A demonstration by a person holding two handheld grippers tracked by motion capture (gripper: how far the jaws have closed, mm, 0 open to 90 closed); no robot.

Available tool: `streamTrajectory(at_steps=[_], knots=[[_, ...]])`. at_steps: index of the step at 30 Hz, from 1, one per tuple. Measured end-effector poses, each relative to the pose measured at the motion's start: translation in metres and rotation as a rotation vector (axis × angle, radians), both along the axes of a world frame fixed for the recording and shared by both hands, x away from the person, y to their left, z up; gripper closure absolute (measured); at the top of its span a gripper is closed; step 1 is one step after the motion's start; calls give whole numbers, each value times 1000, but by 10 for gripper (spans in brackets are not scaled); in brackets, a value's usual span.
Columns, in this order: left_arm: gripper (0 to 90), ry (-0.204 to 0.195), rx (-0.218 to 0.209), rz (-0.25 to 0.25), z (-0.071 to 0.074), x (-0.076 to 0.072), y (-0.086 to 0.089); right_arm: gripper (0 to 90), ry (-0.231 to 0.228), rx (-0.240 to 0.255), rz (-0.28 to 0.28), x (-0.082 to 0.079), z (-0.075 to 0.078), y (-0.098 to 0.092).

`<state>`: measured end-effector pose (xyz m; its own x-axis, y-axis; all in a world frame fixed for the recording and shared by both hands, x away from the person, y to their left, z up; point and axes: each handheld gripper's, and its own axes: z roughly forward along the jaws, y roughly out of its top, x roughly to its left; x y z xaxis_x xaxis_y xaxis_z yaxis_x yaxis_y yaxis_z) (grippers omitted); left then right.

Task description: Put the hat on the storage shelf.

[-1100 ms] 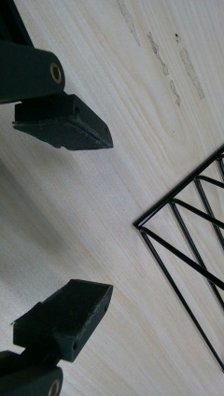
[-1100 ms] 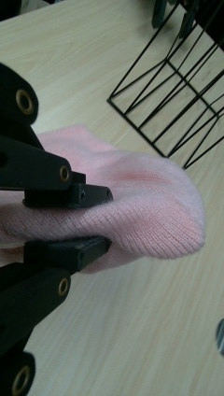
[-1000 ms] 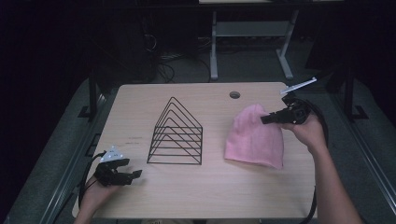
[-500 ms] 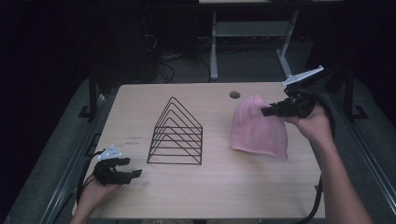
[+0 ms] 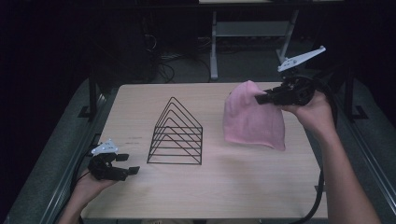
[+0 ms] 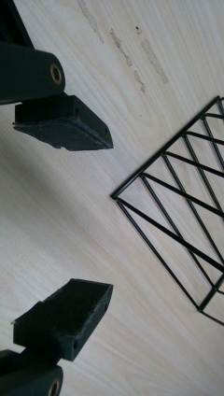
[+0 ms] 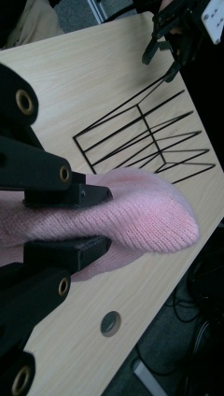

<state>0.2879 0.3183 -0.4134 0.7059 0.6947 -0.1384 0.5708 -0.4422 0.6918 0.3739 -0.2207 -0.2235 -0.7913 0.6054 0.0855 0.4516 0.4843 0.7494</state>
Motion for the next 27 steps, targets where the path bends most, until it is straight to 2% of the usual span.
streamTrajectory(at_steps=[1, 3, 4, 6, 7, 8, 12, 20, 21, 23, 27], knots=[[254, 0, 0, 0, 0, 0, 0, 766, 0, 0, 0, 0, 0, 0], [254, 9, -4, -6, 5, 1, 0, 766, -7, -3, 10, -1, 6, 6], [253, 14, -18, -8, 10, 2, 0, 766, -19, -8, 22, -1, 14, 12], [253, 16, -22, -10, 13, 3, 0, 766, -24, -12, 25, -1, 17, 15], [252, 18, -18, -20, 16, 4, 0, 765, -34, -10, 39, -2, 25, 20], [252, 23, -25, -21, 19, 4, -1, 765, -34, -10, 39, -2, 25, 20], [251, 14, -26, -58, 34, 6, -4, 765, -67, -2, 75, -4, 42, 35], [252, 6, -12, -81, 57, 12, -9, 766, -118, -2, 131, -7, 70, 61], [252, 1, -12, -88, 60, 13, -10, 766, -118, -2, 131, -7, 70, 61], [258, -7, -3, -103, 66, 14, -12, 765, -135, 4, 154, -8, 80, 71], [259, -5, -11, -111, 82, 17, -17, 765, -153, 14, 188, -9, 90, 86]])
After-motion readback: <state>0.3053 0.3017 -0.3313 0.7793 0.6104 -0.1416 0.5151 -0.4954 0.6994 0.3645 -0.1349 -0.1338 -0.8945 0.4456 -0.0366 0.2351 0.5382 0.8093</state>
